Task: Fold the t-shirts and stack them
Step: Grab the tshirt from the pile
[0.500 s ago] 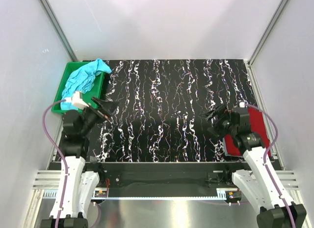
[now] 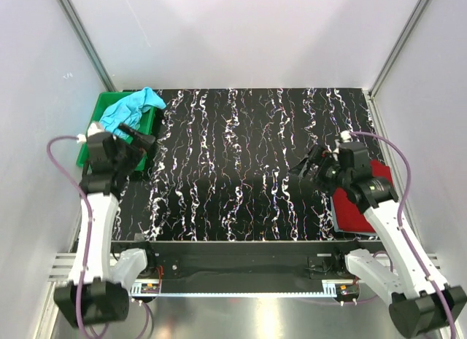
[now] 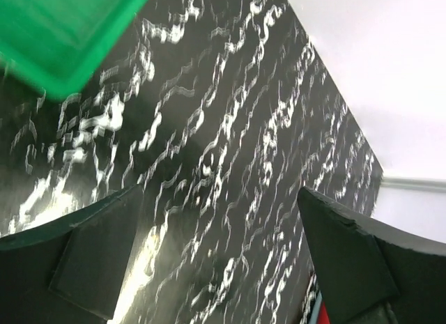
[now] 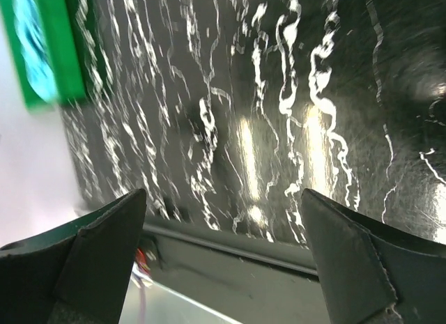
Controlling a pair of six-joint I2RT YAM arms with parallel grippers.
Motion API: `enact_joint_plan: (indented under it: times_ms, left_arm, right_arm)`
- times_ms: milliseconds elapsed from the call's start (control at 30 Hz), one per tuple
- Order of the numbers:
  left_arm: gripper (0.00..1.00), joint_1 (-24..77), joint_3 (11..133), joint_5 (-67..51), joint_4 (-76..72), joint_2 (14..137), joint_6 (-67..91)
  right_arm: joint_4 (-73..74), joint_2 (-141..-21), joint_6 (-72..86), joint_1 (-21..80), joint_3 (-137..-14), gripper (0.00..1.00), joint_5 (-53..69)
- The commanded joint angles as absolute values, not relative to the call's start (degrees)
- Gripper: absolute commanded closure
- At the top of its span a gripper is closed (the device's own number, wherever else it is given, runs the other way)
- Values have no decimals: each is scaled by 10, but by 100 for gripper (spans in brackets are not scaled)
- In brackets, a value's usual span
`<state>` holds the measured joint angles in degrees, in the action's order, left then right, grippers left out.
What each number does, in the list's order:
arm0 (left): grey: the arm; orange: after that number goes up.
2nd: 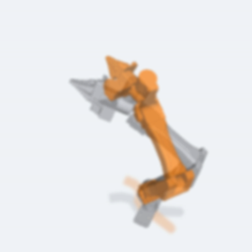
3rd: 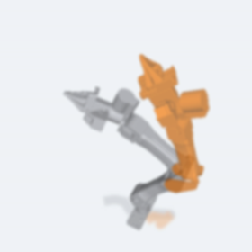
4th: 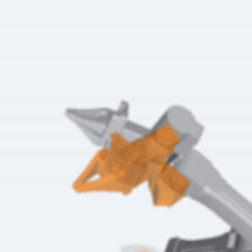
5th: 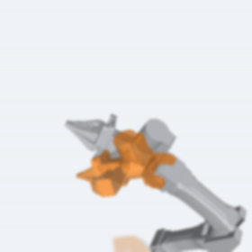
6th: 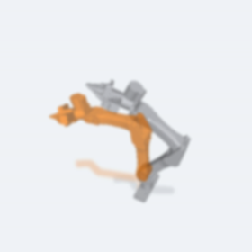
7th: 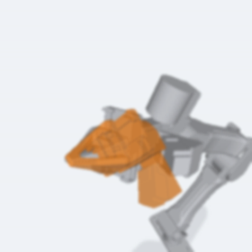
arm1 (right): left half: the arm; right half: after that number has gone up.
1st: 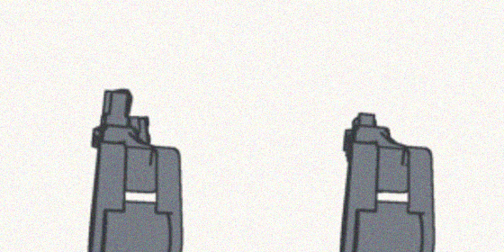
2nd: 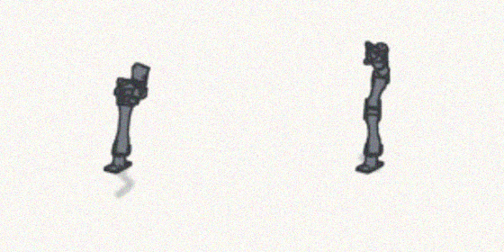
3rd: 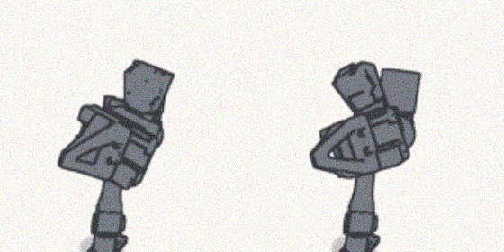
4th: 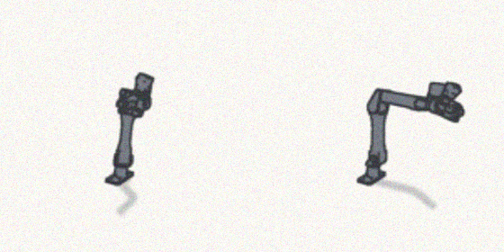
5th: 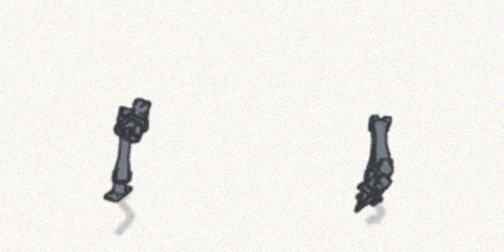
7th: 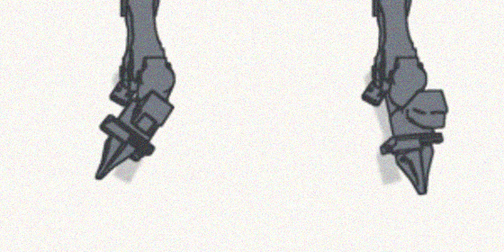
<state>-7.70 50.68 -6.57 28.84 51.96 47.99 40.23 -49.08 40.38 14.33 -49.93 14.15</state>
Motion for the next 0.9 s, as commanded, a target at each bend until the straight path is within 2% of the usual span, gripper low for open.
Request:
enact_joint_plan:
  times_ms: [0, 33, 167, 400, 533, 867]
  left_arm:
    - [3, -82, 600, -34, 227, 613, 410]
    - [6, -82, 626, -15, 235, 640, 392]
    - [5, -103, 746, 61, 236, 784, 374]
    - [9, -141, 893, 55, 214, 967, 339]
    - [9, -168, 929, 69, 214, 1058, 332]
    - [11, -195, 984, 121, 216, 1197, 359]
  right_arm:
    - [410, -510, 347, 182, -547, 0, 120]
    - [410, -514, 340, 188, -552, 0, 115]
    - [414, -518, 310, 203, -564, 0, 104]
    - [434, -548, 276, 203, -594, 0, 73]
    - [448, -576, 266, 195, -610, 0, 48]
    - [466, -667, 265, 123, -641, 0, 66]
